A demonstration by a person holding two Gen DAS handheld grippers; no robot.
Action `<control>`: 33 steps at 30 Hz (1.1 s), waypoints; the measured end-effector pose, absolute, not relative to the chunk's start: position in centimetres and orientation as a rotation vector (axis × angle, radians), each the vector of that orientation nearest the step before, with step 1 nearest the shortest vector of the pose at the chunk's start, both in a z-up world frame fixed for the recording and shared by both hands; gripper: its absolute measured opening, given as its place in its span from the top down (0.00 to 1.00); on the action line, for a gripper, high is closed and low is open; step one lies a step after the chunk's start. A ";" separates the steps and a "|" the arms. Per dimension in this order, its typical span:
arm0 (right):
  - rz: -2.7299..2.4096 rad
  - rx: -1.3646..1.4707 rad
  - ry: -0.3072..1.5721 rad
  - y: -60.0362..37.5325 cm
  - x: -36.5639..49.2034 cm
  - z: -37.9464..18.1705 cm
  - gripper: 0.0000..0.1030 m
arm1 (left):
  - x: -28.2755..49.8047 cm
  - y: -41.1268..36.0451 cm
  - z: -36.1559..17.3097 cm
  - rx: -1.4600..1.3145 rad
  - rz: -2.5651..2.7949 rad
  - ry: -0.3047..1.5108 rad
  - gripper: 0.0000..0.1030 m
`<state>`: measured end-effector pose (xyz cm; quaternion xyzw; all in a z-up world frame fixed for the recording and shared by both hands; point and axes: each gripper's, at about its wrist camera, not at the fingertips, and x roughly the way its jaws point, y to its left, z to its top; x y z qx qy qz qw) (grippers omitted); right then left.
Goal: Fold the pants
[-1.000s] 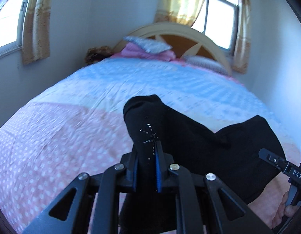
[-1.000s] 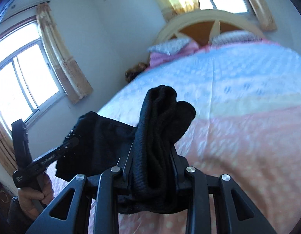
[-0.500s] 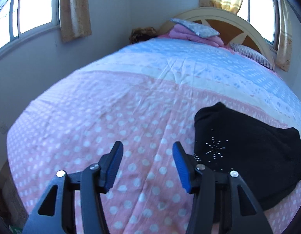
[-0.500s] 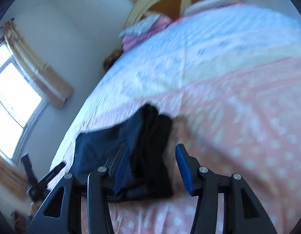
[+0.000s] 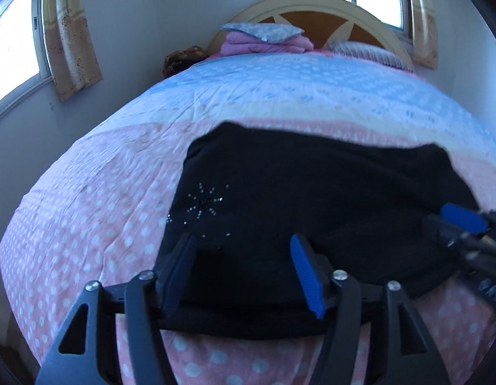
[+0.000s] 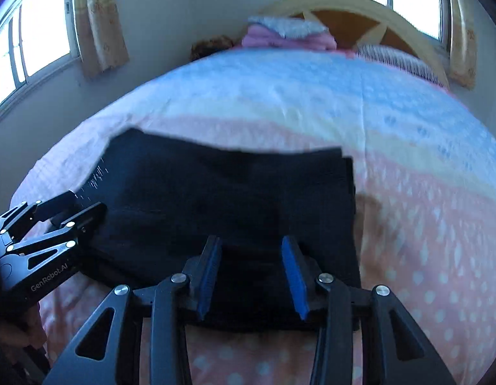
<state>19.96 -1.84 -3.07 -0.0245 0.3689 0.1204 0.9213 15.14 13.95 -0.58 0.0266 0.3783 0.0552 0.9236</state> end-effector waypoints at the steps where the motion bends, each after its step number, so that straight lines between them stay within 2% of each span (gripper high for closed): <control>1: 0.276 -0.017 0.747 -2.5 19.7 -3.0 0.59 | 15.0 14.2 -0.5 0.045 0.114 0.775 0.31; 4: 0.301 0.023 0.742 -3.3 19.8 -3.2 0.59 | 15.1 15.0 -0.6 0.015 0.153 0.795 0.16; 7: 0.292 -0.003 0.731 -2.9 19.9 -3.3 0.58 | 15.0 15.4 -0.7 -0.011 0.153 0.799 0.15; 11: 0.312 -0.036 0.725 -2.1 19.3 -3.2 0.45 | 14.9 15.2 -0.9 0.001 0.165 0.794 0.12; 13: 0.314 -0.053 0.724 -1.6 19.5 -3.3 0.43 | 14.9 15.5 -1.0 -0.014 0.183 0.806 0.03; 15: 0.312 -0.069 0.723 -1.4 19.6 -3.4 0.41 | 15.2 16.2 -1.3 -0.054 0.186 0.827 0.00; 19: 0.313 -0.100 0.730 -0.8 19.6 -3.6 0.36 | 15.2 17.6 -1.7 -0.159 0.135 0.853 0.00; 24: 0.288 -0.076 0.730 -0.8 18.7 -2.8 0.35 | 12.2 17.1 -0.3 -0.127 0.156 0.800 0.00; 28: 0.299 0.096 0.628 -1.9 14.1 -1.2 0.34 | 8.1 16.4 0.8 -0.068 0.159 0.750 0.00; 33: 0.271 0.132 0.572 -2.0 8.9 -0.6 0.33 | 4.5 16.1 1.7 -0.057 0.174 0.721 0.00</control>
